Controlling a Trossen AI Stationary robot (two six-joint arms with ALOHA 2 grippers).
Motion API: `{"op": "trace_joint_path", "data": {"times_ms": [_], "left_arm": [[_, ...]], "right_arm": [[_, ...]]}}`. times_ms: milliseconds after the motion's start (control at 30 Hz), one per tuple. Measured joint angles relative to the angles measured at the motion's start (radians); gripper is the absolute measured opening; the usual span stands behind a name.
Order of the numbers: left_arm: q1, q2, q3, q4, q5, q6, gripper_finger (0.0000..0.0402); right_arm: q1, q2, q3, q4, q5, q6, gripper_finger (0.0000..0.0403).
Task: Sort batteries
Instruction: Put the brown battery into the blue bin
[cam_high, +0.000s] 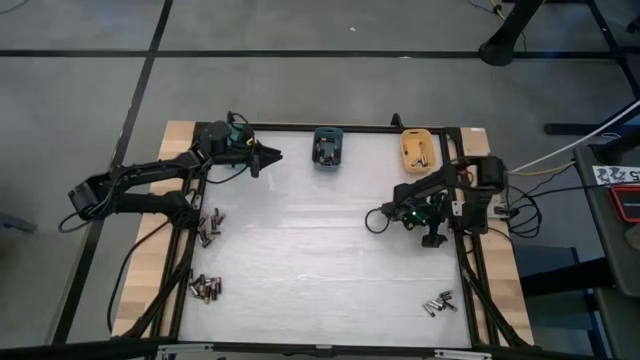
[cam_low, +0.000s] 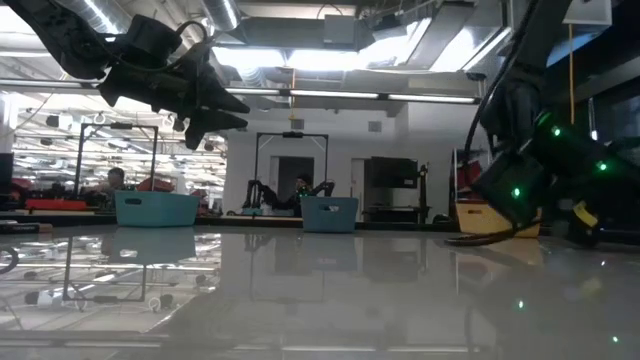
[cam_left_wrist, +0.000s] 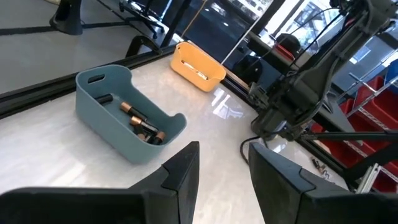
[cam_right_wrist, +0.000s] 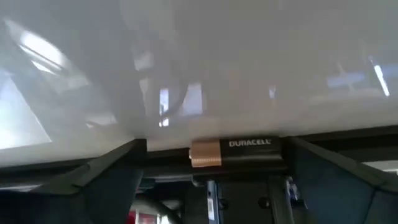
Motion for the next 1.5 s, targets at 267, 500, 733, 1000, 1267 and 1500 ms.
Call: {"op": "trace_joint_path", "data": {"times_ms": [267,500,733,1000,1267,1500], "left_arm": [[-0.002,0.000,0.000,-0.009,0.052,-0.023,0.0129],[-0.007,0.000,0.000,-0.008,0.053,-0.011,0.0129],[-0.007,0.000,0.000,-0.008,0.053,-0.009,0.0129],[-0.007,0.000,0.000,-0.007,0.052,0.003,0.0129],[-0.007,0.000,0.000,-0.006,0.046,0.006,0.0129],[-0.007,0.000,0.000,-0.003,0.045,-0.003,0.0129]], "right_arm": [[0.000,0.069,0.000,-0.023,-0.027,-0.040,0.0379],[0.000,0.068,-0.001,-0.018,-0.028,-0.036,0.0358],[0.001,0.067,-0.004,-0.024,-0.046,-0.027,0.0214],[0.001,0.032,0.054,-0.016,-0.071,-0.021,0.0112],[0.001,-0.075,0.266,-0.004,-0.064,0.023,0.0072],[0.001,-0.131,0.402,-0.060,-0.081,0.078,0.0077]]}}
